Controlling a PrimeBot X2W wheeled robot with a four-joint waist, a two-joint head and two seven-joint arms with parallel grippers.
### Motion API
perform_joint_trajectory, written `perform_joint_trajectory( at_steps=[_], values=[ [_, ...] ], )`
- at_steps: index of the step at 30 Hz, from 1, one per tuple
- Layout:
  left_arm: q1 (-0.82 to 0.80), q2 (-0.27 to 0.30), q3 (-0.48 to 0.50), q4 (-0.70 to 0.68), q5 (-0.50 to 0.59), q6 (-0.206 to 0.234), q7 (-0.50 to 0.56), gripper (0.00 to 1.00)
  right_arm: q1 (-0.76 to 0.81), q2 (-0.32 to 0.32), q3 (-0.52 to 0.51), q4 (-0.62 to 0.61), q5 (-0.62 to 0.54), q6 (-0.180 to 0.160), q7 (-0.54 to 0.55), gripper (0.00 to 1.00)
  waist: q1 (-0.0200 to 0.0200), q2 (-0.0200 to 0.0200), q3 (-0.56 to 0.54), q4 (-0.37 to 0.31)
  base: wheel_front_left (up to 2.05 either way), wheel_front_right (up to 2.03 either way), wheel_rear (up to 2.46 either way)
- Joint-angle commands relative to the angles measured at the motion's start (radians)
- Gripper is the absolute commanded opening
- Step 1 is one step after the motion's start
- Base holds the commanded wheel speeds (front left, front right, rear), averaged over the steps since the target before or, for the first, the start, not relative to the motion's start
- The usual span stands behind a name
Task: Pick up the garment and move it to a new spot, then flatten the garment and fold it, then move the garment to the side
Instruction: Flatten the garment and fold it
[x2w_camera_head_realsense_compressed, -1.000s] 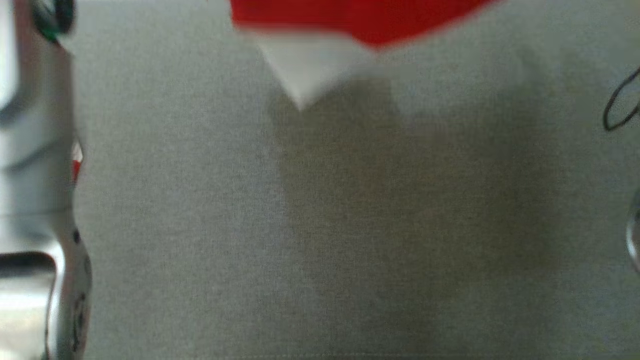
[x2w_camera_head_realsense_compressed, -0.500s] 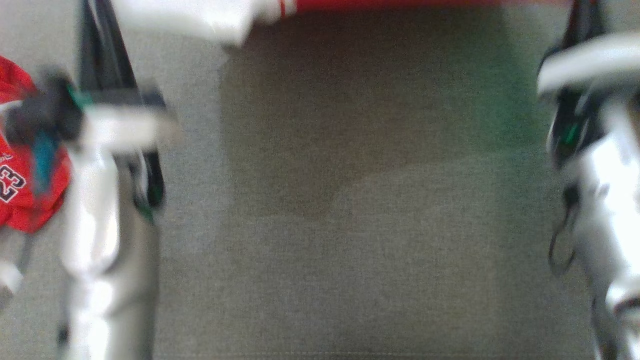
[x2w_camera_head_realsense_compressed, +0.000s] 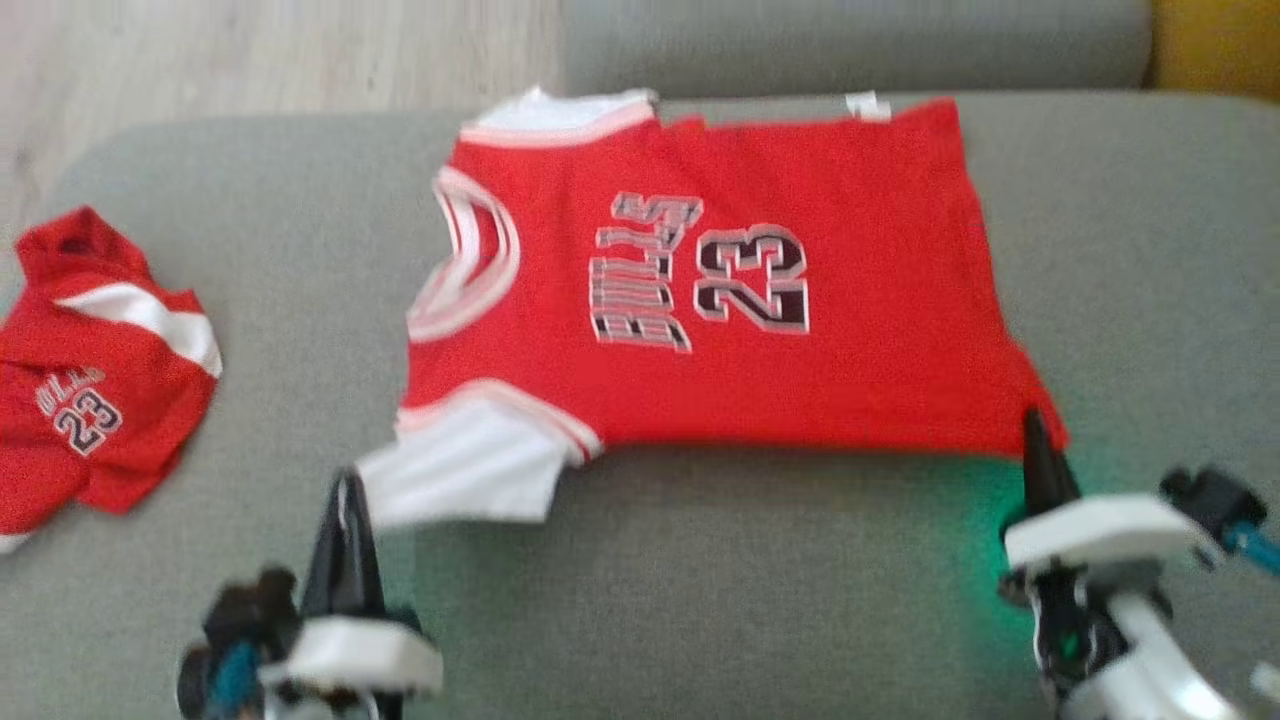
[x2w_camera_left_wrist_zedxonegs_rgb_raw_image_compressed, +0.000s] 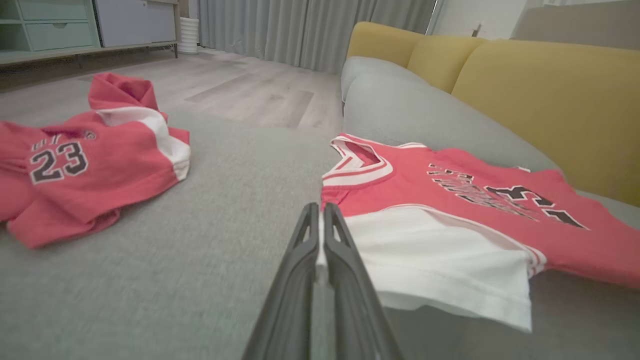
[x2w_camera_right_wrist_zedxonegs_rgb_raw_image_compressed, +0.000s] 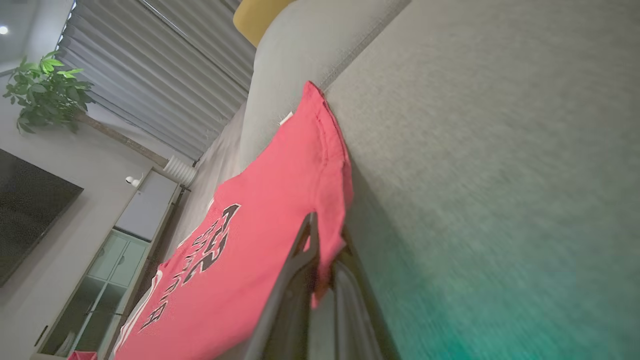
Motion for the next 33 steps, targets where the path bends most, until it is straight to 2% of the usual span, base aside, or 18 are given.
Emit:
perform_joint_trajectory(
  at_steps=[1,10,17,21,27,33],
  values=[
    [0.024,0.018,0.018,-0.036,-0.002,0.011,-0.002,0.00,0.020,-0.015,0.023,-0.033,0.016,-0.001,-0.004,0.00,0.0003,0.0000,-0.069,-0.001,0.00,0.00,0.00],
    [0.216,0.018,-0.025,-0.065,-0.007,0.025,-0.002,0.00,0.164,-0.017,0.044,-0.060,0.077,-0.001,-0.012,0.00,0.0003,0.0000,-0.146,0.021,0.00,0.00,0.00],
    [0.273,0.018,-0.025,-0.117,0.004,0.027,-0.002,0.00,0.228,-0.032,0.043,-0.085,0.116,-0.001,-0.012,0.00,0.0003,0.0000,-0.157,0.035,0.00,0.00,0.00],
    [0.245,0.018,-0.026,-0.154,0.005,0.019,-0.002,0.00,0.226,-0.038,0.044,-0.096,0.125,-0.001,-0.004,0.00,0.0003,0.0000,-0.146,0.033,0.00,0.00,0.00],
    [0.100,0.018,-0.040,-0.179,0.024,-0.001,-0.002,0.00,0.159,-0.028,0.061,-0.148,0.144,-0.001,0.047,0.00,0.0003,0.0000,-0.102,0.015,0.00,0.00,0.00],
    [-0.061,0.018,-0.032,-0.139,0.021,0.010,-0.002,0.00,0.032,-0.015,0.056,-0.167,0.159,-0.001,0.091,0.00,0.0003,0.0000,-0.032,-0.015,0.00,0.00,0.00]
  ],
)
